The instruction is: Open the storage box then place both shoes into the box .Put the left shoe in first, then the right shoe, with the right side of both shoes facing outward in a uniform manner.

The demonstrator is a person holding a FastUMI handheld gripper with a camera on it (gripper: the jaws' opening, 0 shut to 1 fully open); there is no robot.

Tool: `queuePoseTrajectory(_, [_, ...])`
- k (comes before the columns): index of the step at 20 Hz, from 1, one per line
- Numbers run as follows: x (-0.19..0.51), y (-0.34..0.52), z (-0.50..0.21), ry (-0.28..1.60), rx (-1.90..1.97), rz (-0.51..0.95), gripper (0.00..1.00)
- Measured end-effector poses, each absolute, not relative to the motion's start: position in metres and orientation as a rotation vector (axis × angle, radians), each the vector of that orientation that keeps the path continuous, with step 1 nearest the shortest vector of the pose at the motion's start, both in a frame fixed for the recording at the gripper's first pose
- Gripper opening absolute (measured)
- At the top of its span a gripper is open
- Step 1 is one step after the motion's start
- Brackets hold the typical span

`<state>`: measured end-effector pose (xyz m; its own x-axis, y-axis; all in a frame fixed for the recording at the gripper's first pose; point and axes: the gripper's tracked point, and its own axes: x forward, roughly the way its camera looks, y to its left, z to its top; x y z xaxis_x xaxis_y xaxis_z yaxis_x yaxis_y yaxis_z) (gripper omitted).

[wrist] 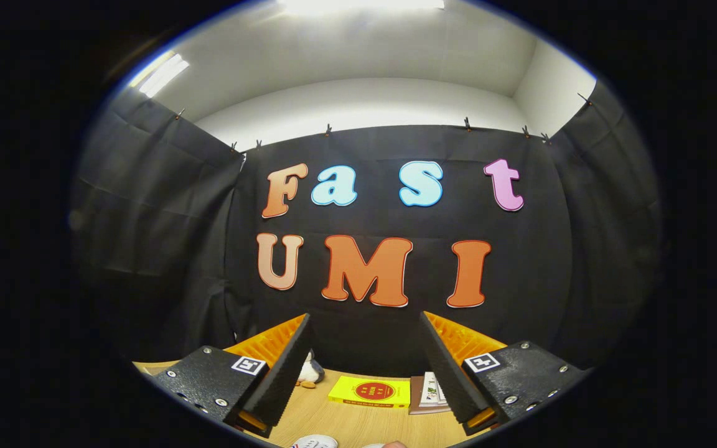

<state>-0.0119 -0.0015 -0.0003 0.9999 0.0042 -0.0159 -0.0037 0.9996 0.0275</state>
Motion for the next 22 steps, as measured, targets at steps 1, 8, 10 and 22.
queuePoseTrajectory(1, [-0.013, -0.001, 0.003, 0.008, 0.031, 0.007, 1.0])
queuePoseTrajectory(8, [-0.024, 0.003, -0.003, -0.017, 0.036, 0.032, 1.0])
queuePoseTrajectory(10, [-0.024, 0.006, -0.011, 0.007, 0.054, 0.038, 1.0])
queuePoseTrajectory(22, [-0.032, 0.082, -0.093, 0.233, 0.238, 0.239, 1.0])
